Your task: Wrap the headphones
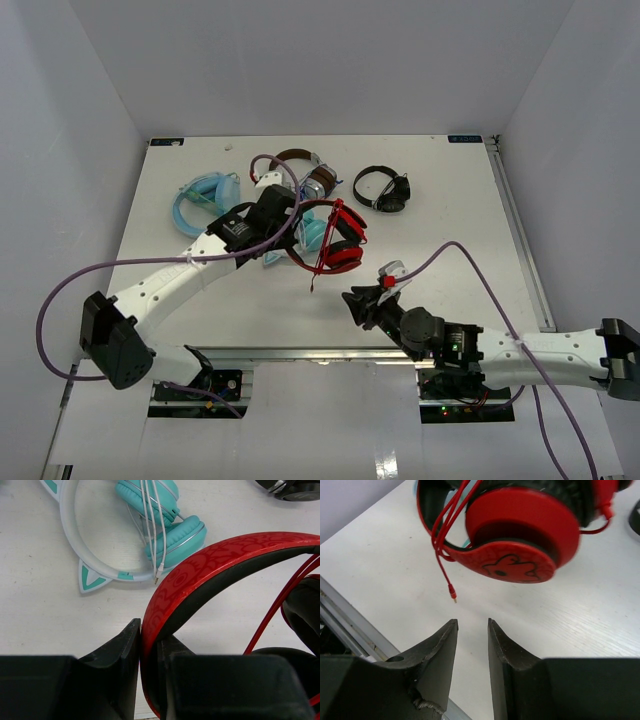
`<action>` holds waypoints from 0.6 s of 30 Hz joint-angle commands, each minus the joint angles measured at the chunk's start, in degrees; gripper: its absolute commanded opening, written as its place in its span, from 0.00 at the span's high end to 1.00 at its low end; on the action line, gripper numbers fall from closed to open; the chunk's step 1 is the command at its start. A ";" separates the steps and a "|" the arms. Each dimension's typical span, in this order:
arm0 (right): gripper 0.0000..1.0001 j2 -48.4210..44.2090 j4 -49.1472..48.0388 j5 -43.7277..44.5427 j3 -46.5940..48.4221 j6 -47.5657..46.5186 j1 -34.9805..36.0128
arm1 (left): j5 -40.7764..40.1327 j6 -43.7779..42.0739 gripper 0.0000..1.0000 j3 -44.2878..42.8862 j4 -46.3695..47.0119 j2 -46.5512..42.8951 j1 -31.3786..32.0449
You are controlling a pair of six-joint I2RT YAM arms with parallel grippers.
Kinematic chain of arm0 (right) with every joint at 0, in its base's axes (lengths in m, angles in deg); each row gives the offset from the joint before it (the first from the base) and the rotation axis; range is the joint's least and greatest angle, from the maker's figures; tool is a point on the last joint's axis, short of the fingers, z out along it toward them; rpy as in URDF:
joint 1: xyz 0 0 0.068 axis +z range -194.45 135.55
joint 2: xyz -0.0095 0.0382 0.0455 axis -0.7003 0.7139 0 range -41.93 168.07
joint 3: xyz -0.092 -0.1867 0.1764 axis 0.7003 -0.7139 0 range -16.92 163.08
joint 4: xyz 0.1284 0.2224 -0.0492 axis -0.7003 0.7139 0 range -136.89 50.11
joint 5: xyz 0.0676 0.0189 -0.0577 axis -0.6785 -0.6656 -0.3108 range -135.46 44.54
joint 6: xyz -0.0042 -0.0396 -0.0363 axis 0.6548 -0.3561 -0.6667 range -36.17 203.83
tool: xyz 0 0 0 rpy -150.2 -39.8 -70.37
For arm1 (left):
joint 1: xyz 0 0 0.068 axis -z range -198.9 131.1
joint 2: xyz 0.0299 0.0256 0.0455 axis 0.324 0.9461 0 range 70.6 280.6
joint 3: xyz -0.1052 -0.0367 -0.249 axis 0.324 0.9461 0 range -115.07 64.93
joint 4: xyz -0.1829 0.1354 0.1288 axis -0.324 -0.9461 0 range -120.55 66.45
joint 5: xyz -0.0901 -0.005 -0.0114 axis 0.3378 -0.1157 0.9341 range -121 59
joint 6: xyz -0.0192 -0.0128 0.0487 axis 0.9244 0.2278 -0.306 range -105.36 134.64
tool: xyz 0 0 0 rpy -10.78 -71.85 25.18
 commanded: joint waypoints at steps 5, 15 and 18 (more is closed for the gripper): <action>0.50 -11.66 7.05 8.47 2.93 -1.61 0.37 | 6.39 -7.63 1.00 -3.91 8.44 6.07 -0.23; 0.37 -15.59 16.41 14.61 11.39 -1.18 -0.76 | 12.53 -13.94 1.00 -7.98 13.66 14.06 0.82; 0.37 -17.31 18.52 16.31 9.97 0.17 -0.79 | 14.76 -15.41 1.00 -11.04 14.70 17.15 1.32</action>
